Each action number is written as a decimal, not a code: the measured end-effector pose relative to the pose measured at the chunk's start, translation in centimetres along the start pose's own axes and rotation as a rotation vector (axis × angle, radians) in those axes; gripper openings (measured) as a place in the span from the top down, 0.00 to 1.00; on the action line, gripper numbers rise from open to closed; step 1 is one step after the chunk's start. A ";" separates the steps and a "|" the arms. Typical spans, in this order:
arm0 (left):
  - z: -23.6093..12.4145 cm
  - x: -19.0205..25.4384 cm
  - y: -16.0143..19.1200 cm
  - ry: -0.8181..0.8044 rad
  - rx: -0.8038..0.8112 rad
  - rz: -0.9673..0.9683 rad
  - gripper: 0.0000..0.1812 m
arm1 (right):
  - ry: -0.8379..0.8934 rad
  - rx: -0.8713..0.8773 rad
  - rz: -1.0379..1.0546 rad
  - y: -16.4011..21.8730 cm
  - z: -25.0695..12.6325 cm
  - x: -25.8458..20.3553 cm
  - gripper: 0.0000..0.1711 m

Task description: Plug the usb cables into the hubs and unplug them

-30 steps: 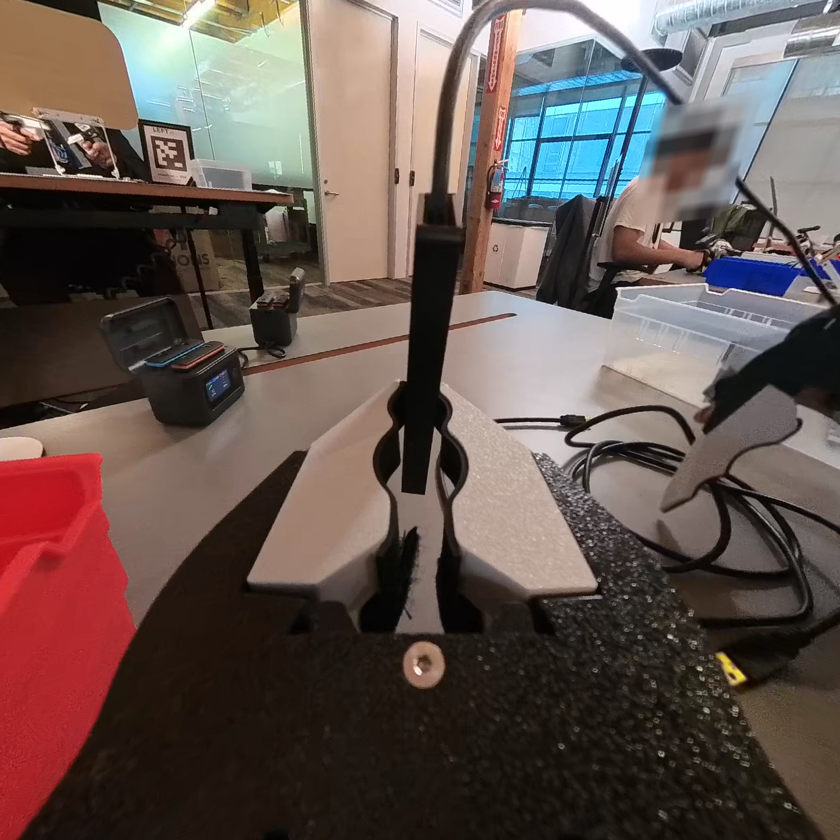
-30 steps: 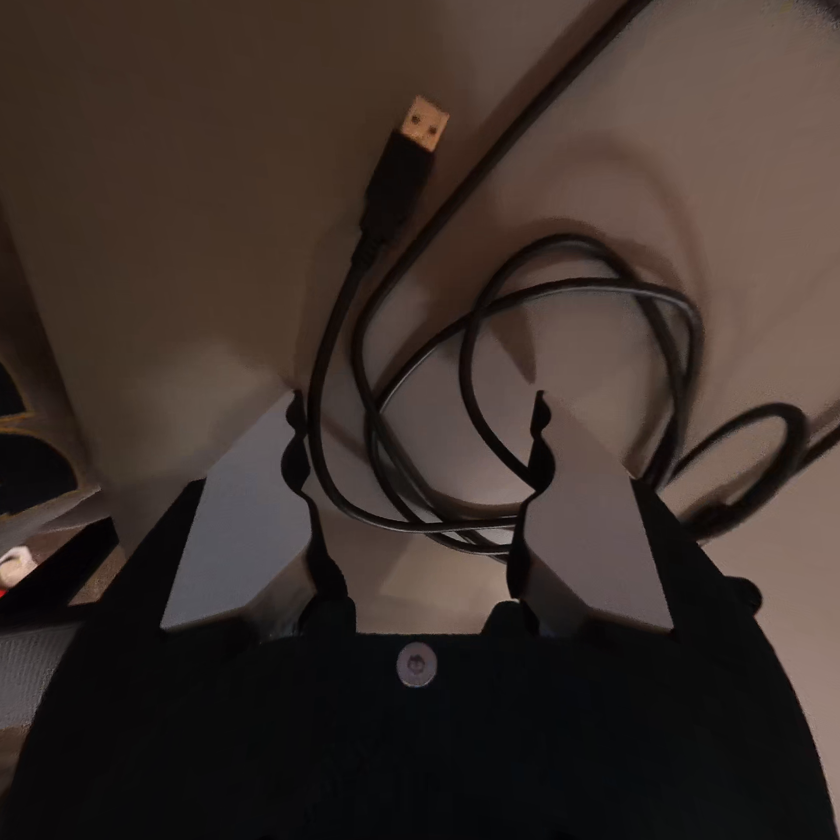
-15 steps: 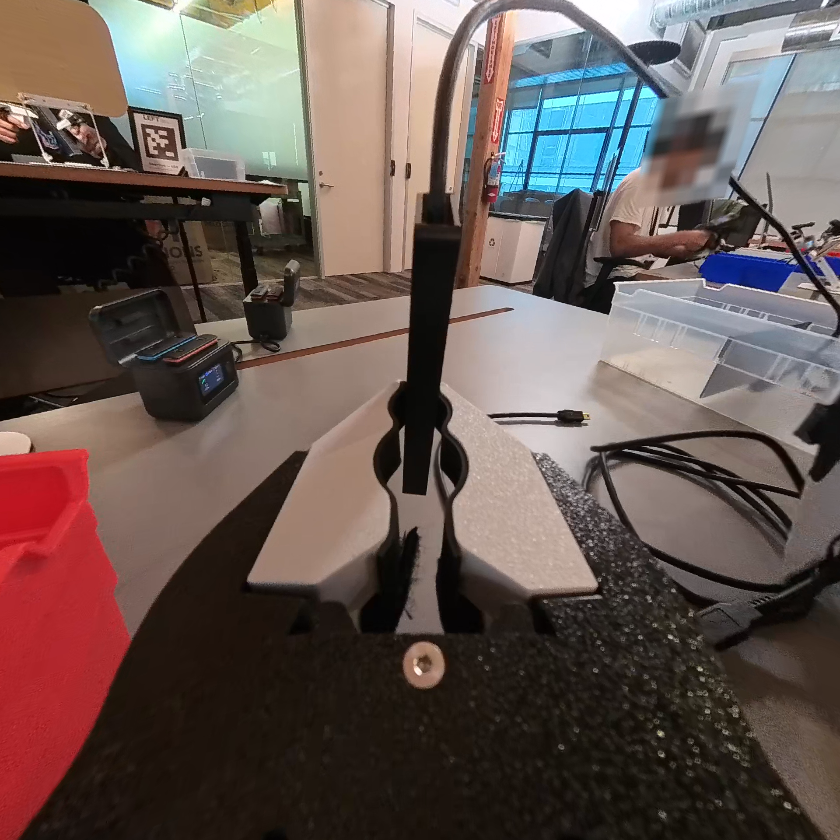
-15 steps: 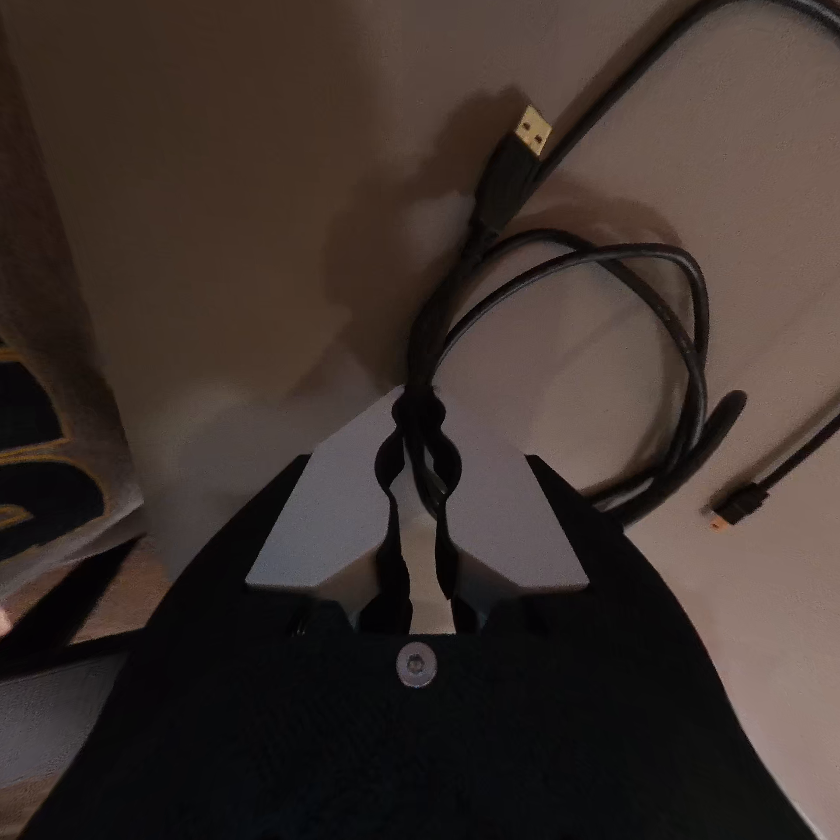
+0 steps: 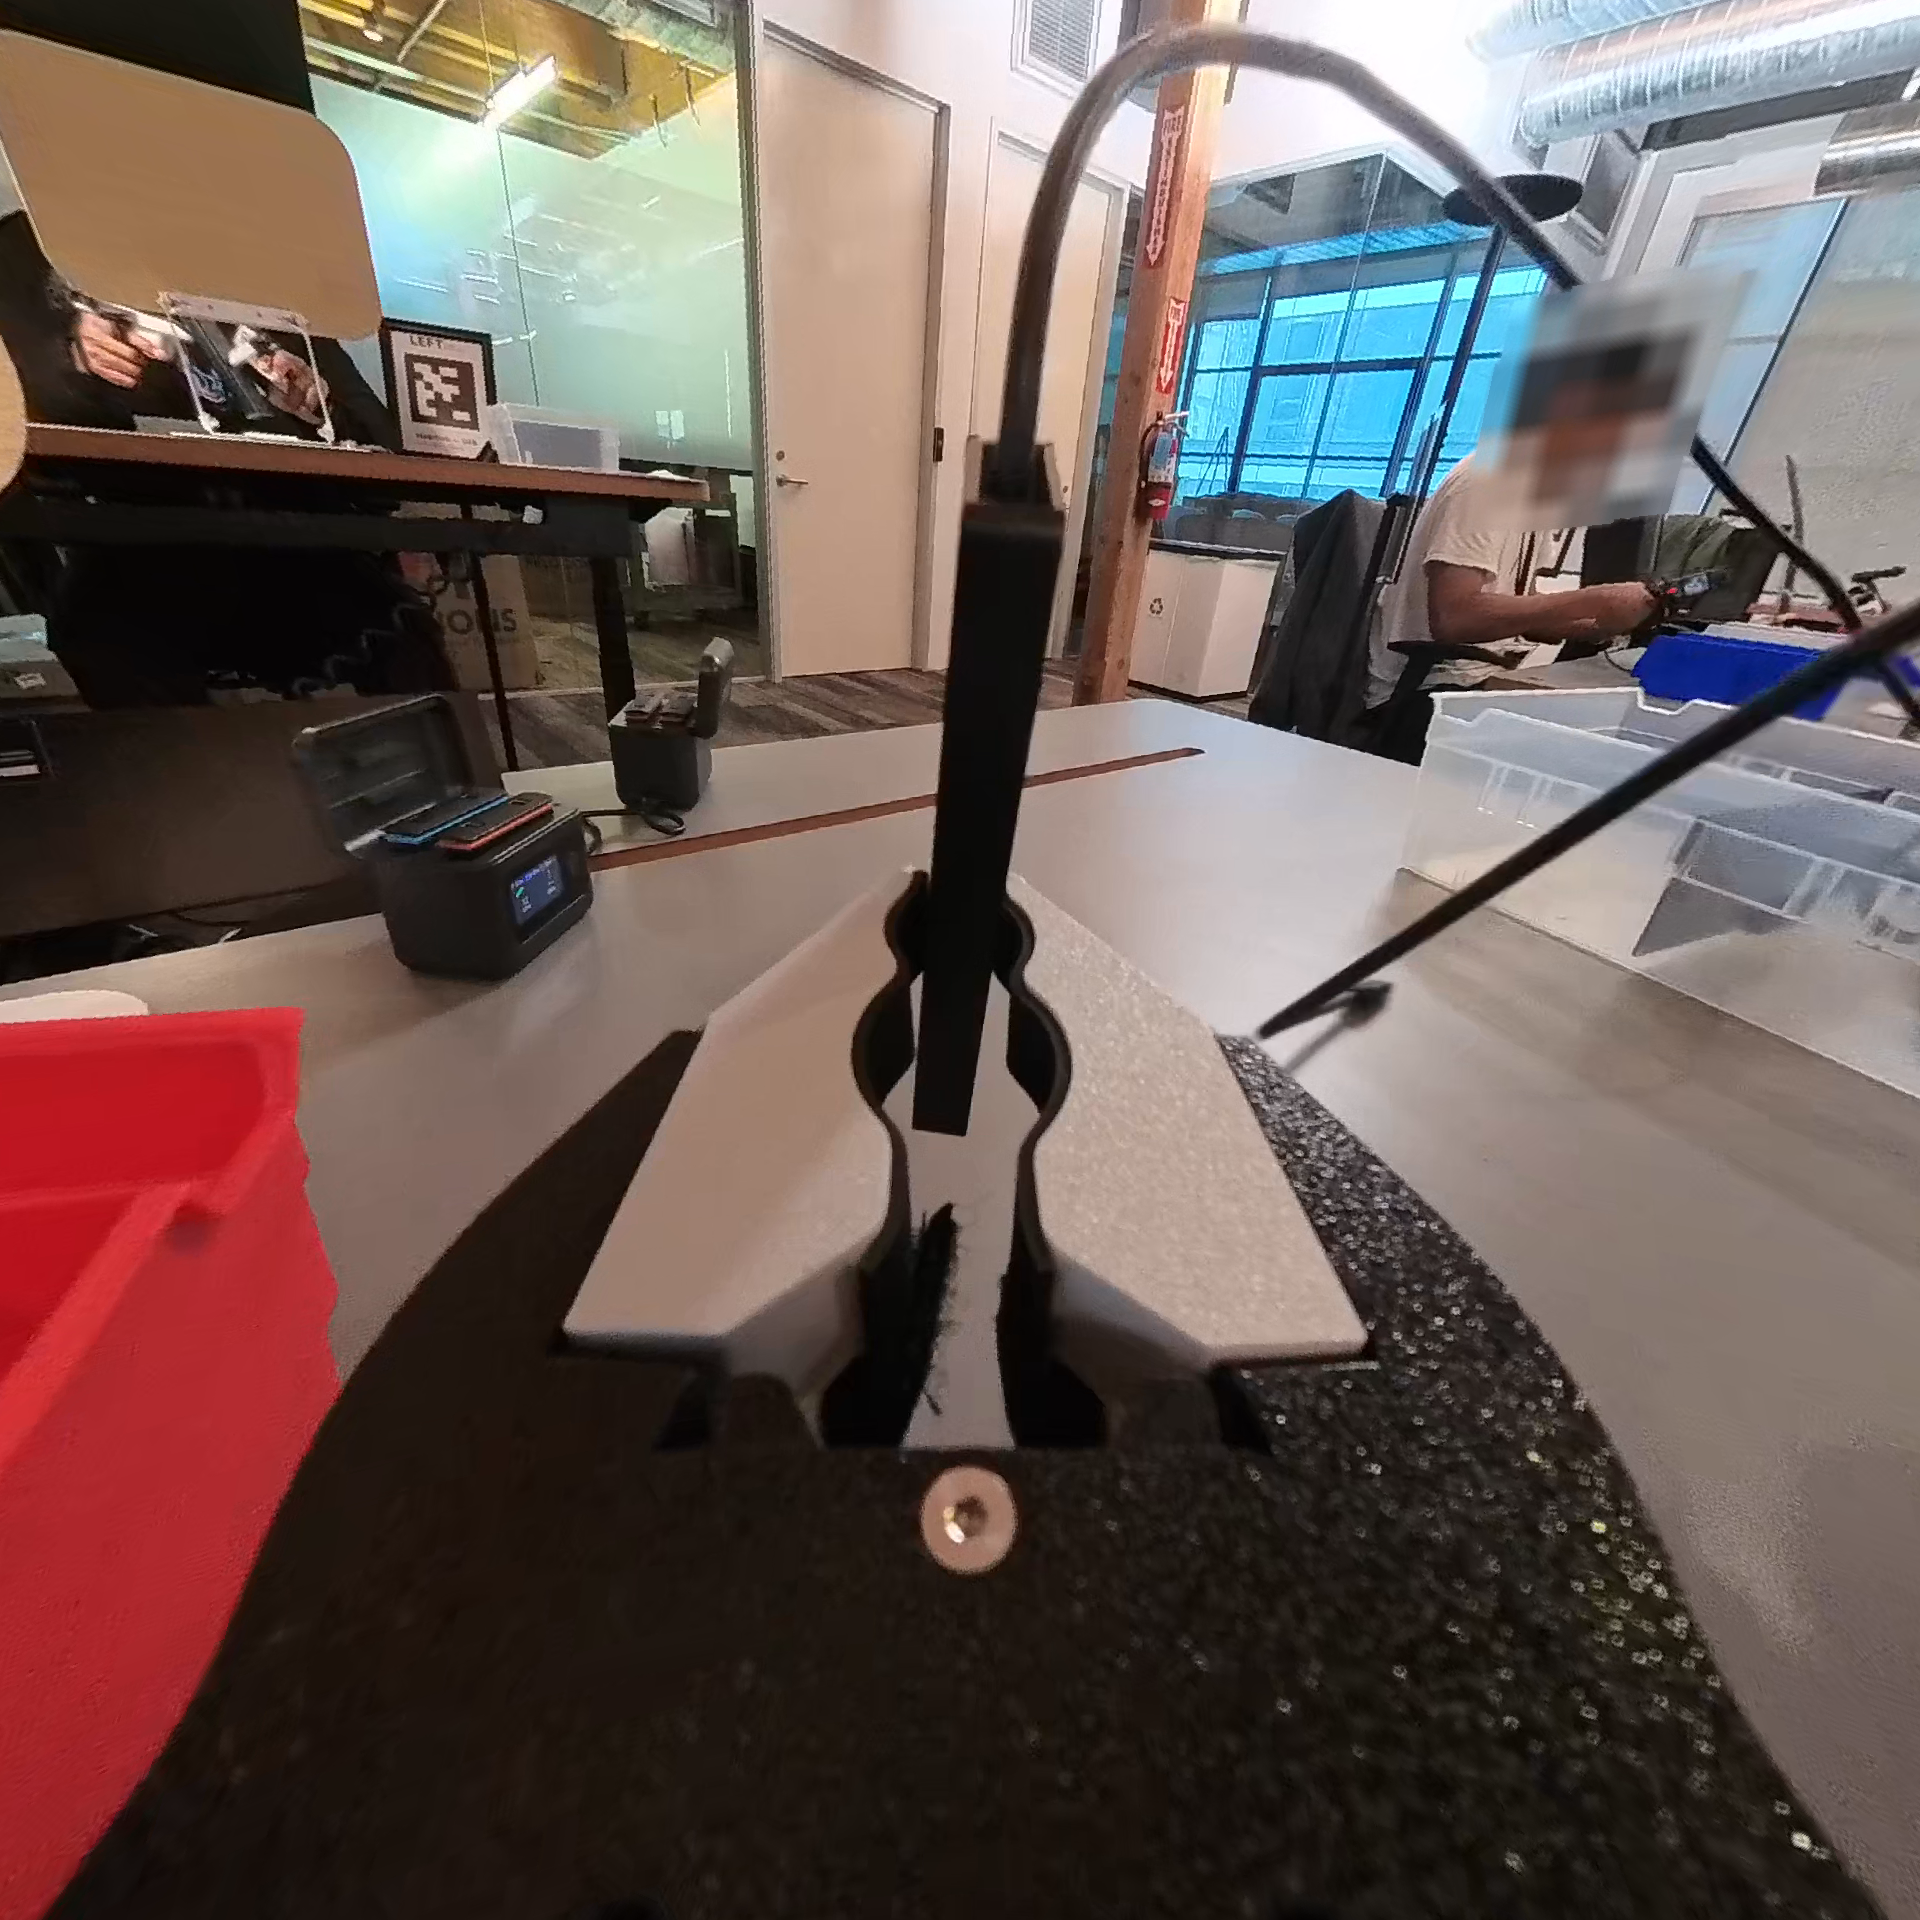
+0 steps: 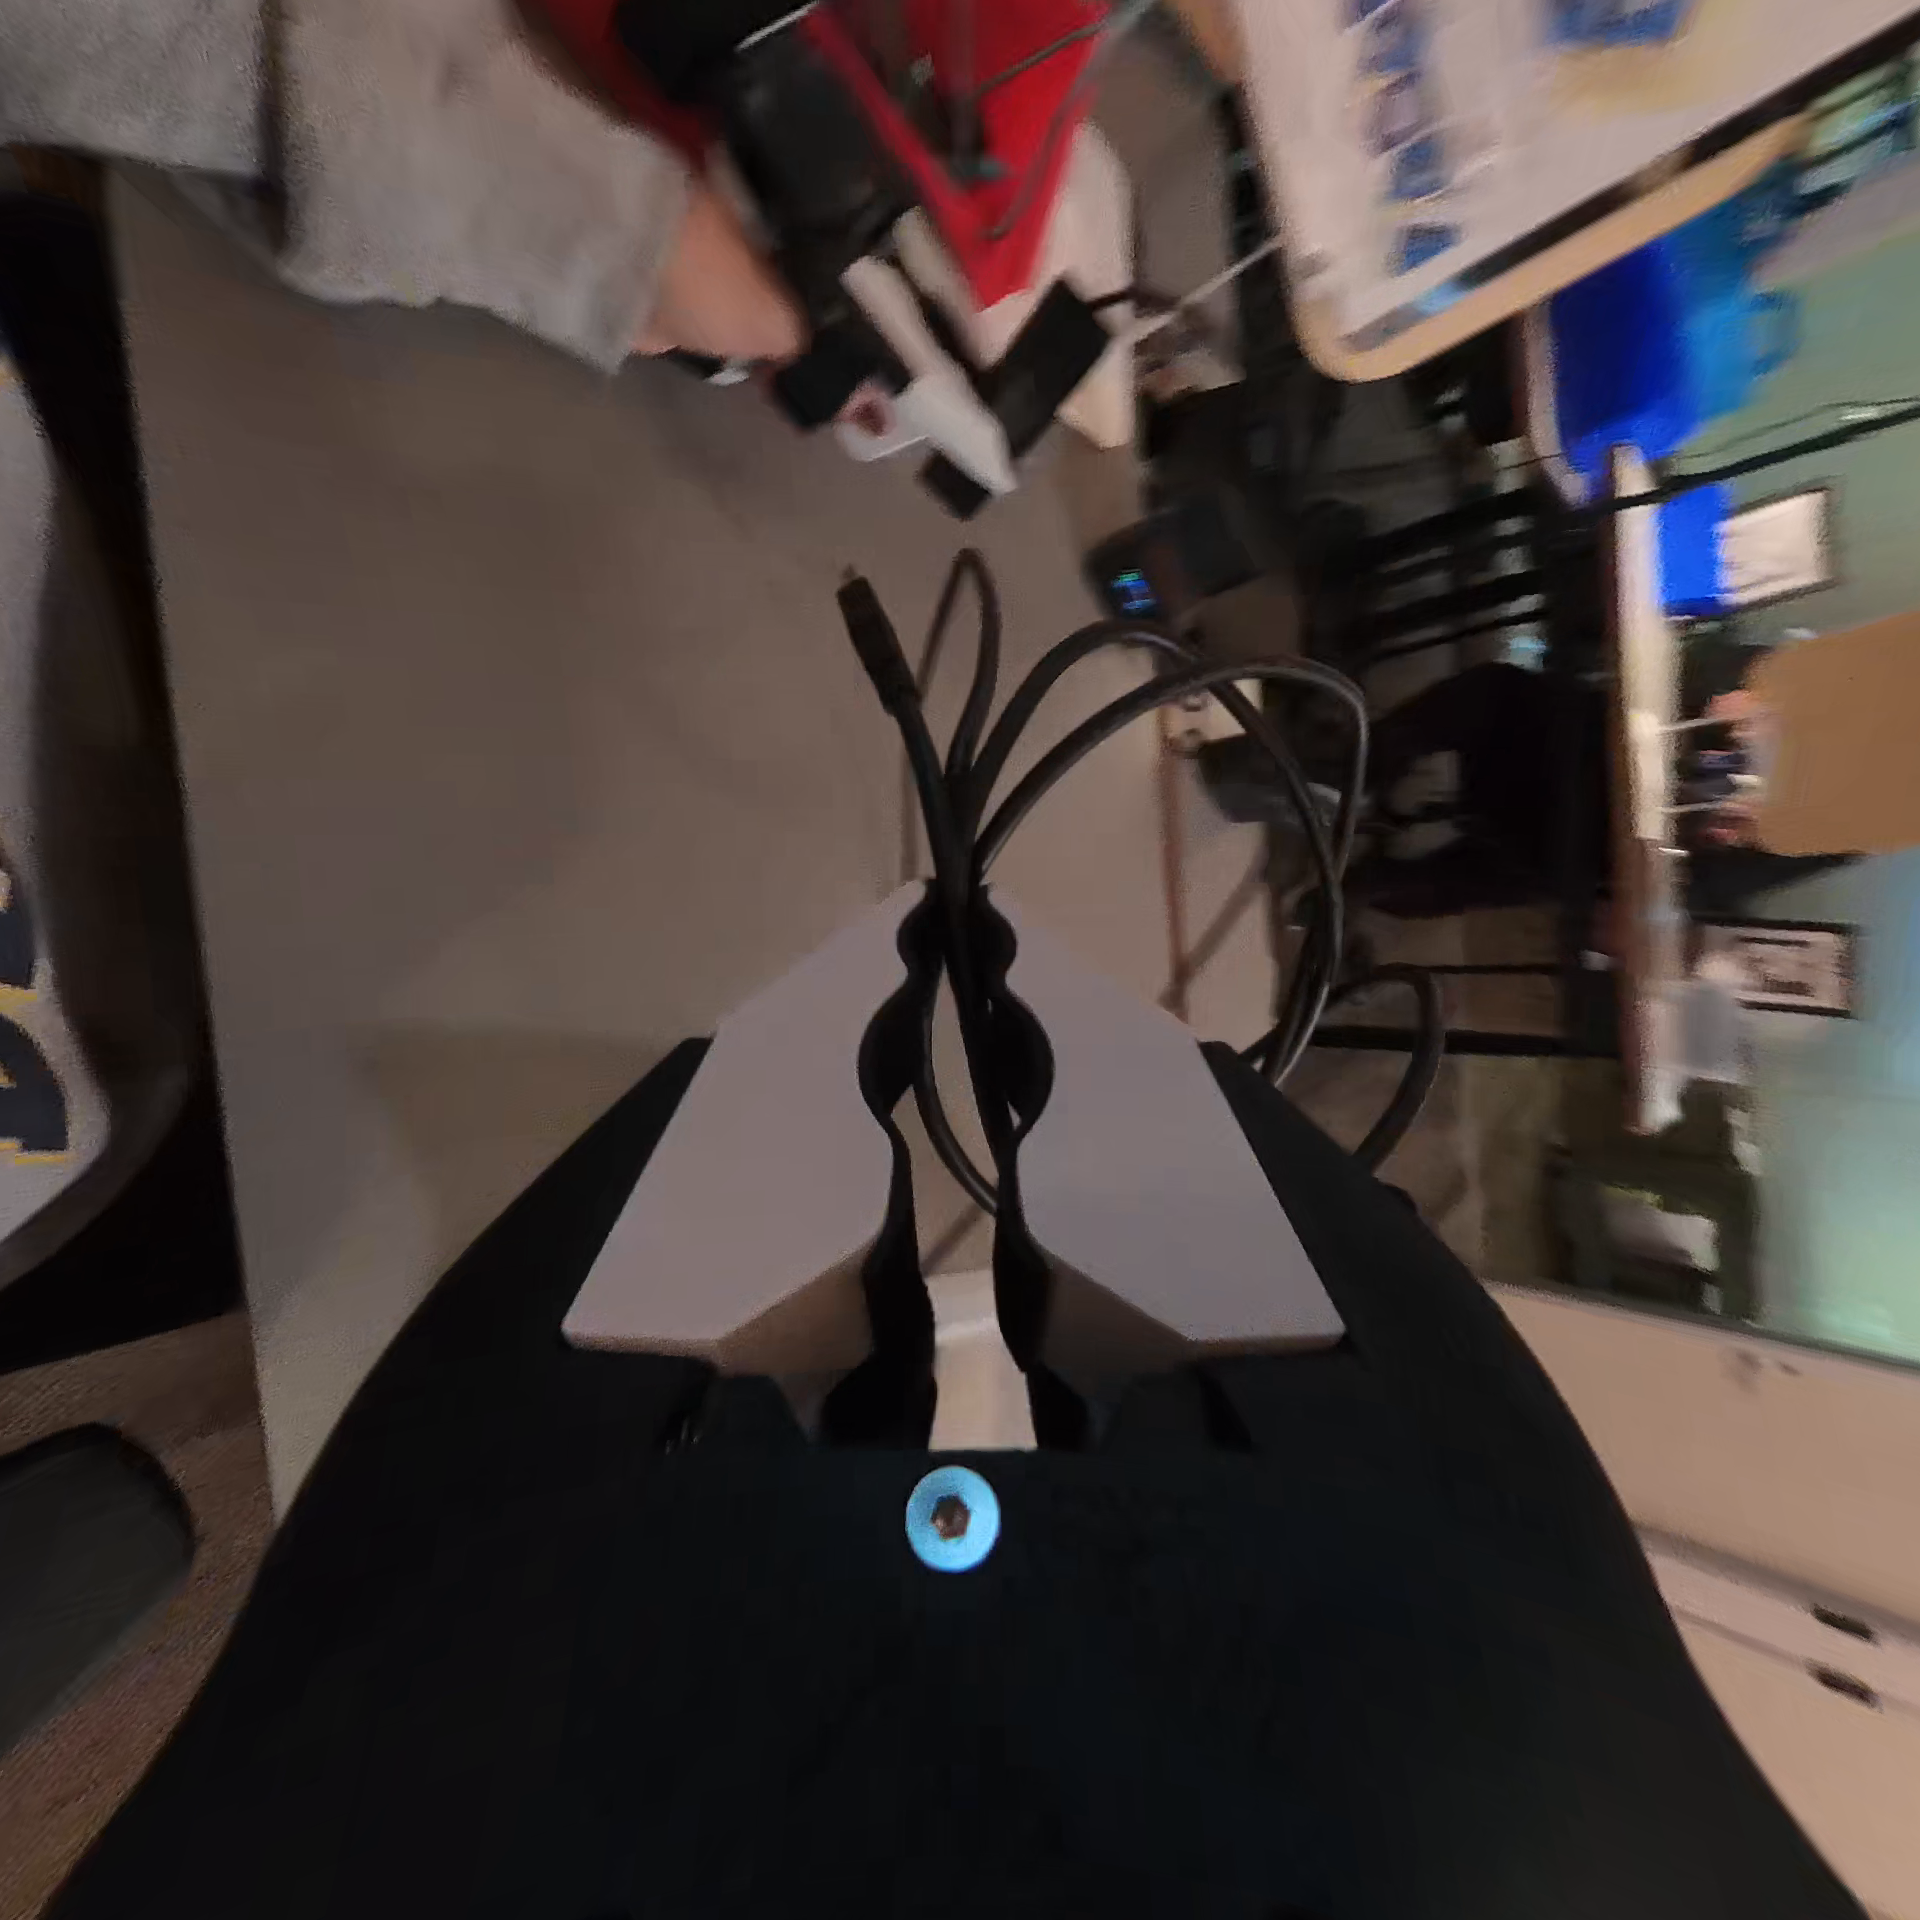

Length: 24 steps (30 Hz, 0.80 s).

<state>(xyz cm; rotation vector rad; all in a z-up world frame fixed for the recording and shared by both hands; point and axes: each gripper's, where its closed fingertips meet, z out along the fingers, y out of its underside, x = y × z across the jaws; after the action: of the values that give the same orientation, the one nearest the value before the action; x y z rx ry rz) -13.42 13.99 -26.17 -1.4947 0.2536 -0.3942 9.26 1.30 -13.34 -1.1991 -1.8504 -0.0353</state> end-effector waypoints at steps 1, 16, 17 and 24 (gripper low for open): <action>0.0 0.0 0.0 0.001 -0.001 0.000 0.95 | 0.055 0.011 -0.001 -0.4 -1.9 1.5 0.99; -0.2 -0.6 0.1 -0.017 0.016 -0.029 0.95 | 0.692 -0.145 0.037 1.6 -24.4 16.6 0.99; -0.2 -0.6 0.0 -0.018 0.019 -0.031 0.95 | 0.708 -0.165 0.050 2.4 -25.1 16.8 0.99; -0.7 0.4 -1.8 0.035 0.091 -0.004 0.96 | 0.728 -0.264 0.165 9.9 -25.9 15.7 0.99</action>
<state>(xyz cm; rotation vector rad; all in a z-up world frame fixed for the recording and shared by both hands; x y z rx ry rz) -13.51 13.14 -24.42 -1.3998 0.2577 -0.4301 31.81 5.90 8.71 -1.2897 -1.1270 -0.5639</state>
